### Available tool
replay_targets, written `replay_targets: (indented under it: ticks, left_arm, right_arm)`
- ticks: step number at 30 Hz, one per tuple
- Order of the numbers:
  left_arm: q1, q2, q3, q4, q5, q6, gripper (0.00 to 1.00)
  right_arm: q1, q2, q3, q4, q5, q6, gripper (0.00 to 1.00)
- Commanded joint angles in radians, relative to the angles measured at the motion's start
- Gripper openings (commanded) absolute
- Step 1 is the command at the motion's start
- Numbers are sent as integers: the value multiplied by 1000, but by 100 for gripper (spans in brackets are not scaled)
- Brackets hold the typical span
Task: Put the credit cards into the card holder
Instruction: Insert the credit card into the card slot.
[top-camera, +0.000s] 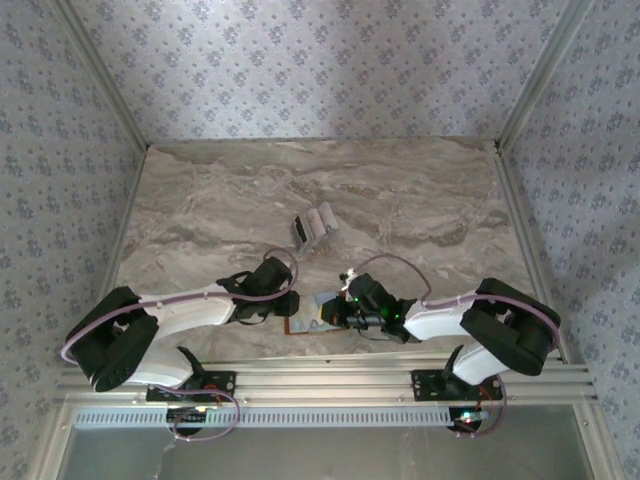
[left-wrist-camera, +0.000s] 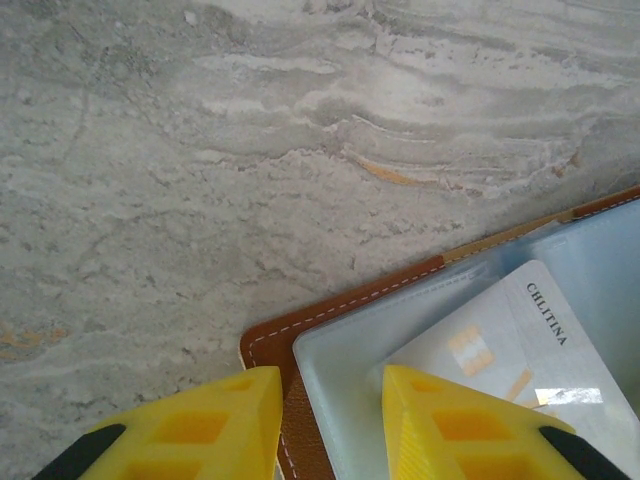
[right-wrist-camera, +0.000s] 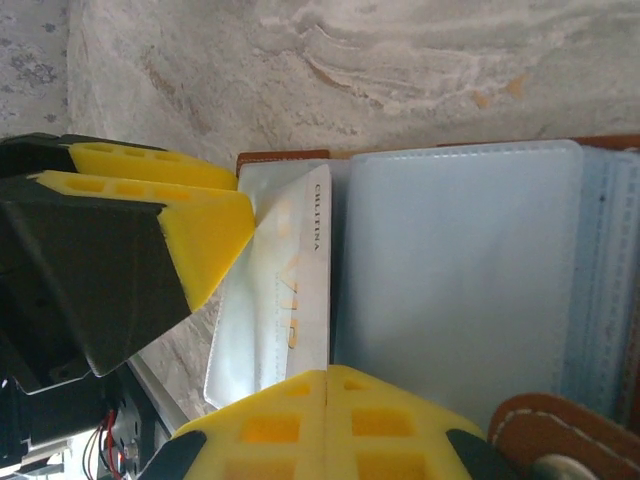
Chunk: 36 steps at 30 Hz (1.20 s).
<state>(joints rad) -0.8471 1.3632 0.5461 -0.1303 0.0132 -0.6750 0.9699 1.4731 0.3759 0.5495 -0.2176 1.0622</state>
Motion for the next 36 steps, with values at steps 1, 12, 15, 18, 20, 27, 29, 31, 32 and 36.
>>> replay_targets:
  ticks: [1,12,15,18,20,27,29,31,32,36]
  left_arm:
    - [-17,17,-43,-95,31,-12,32]
    - [-17,-39,-38,-97,64,-11,35]
    - [-16,-101,-37,-119,57,-11,37]
    - [-16,-160,-39,-152,49,-11,38]
    - [-15,-194,-48,-168,44,-15,39]
    - [-16,-192,-72,-160,45,-9,26]
    - [-17,-171,-72,-138,57,-9,22]
    - [-17,-145,-72,-117,66,-8,19]
    - [-17,-134,-73,-107,71,-8,18]
    - [-22,-81,-74,-66,86,-6,17]
  right_arm:
    - [12,-16,-14,0,55,22,0]
    - [35,-24,-56,14,95,44,0]
    - [36,-24,-52,13,95,39,0]
    - [38,-23,-51,10,96,38,0]
    - [36,-24,-48,8,96,37,0]
    - [38,-25,-34,0,91,31,0]
    - [36,-26,-30,-2,90,31,0]
    - [37,-25,-26,-7,91,28,0]
    - [38,-26,-24,-9,93,28,0]
    - [37,-24,-20,-9,93,28,0]
